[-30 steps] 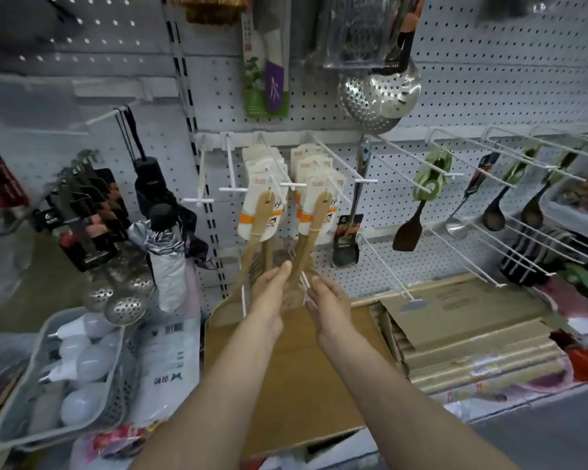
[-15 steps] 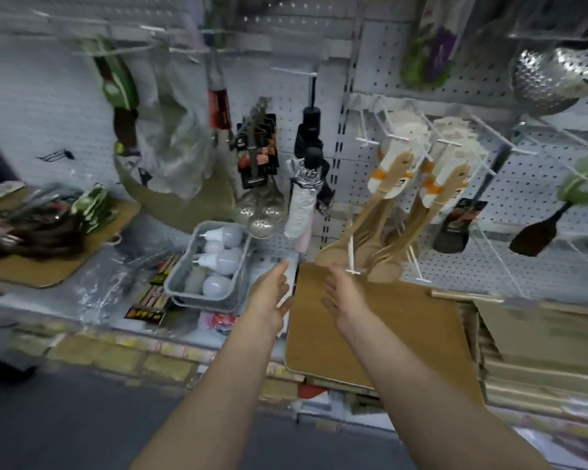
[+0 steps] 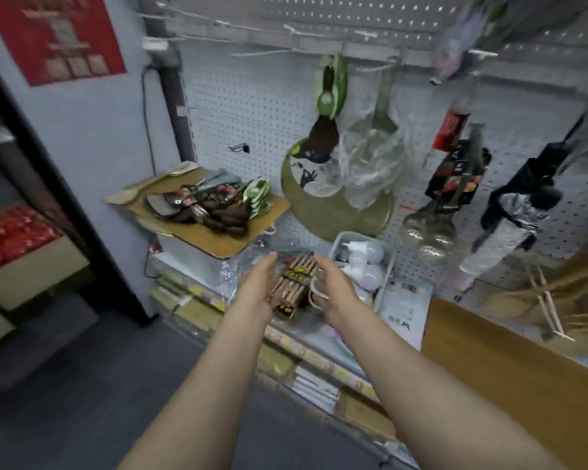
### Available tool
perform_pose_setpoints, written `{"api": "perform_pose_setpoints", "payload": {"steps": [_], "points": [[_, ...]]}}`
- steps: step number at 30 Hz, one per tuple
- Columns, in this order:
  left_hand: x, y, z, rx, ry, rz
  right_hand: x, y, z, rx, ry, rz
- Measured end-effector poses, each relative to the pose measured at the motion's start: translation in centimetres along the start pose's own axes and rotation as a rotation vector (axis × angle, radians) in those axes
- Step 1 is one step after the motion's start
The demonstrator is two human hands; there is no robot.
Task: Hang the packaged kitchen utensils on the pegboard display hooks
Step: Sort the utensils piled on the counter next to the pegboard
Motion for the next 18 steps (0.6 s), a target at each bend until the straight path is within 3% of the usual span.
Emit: {"api": "perform_pose_setpoints", "payload": {"steps": [8,18], "points": [[14.9,-4.9,13.9,-0.141,0.074,0.172,-21.4,-1.6,0.6,-0.003,0.114,-0.191],[21.2,-12.2,23.0,-0.186,0.150,0.215,-33.6,-7.8,-1.4,-0.023,0.147,-0.270]]}}
Point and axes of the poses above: each hand's wrist, its own y-axis away from the middle knuckle, its own x-axis out of the back of the hand, z = x × y, the point moved 8 cm from there along -y, towards the middle knuckle, and after that the axes turned 11 degrees about y, right-handed, at the moved point
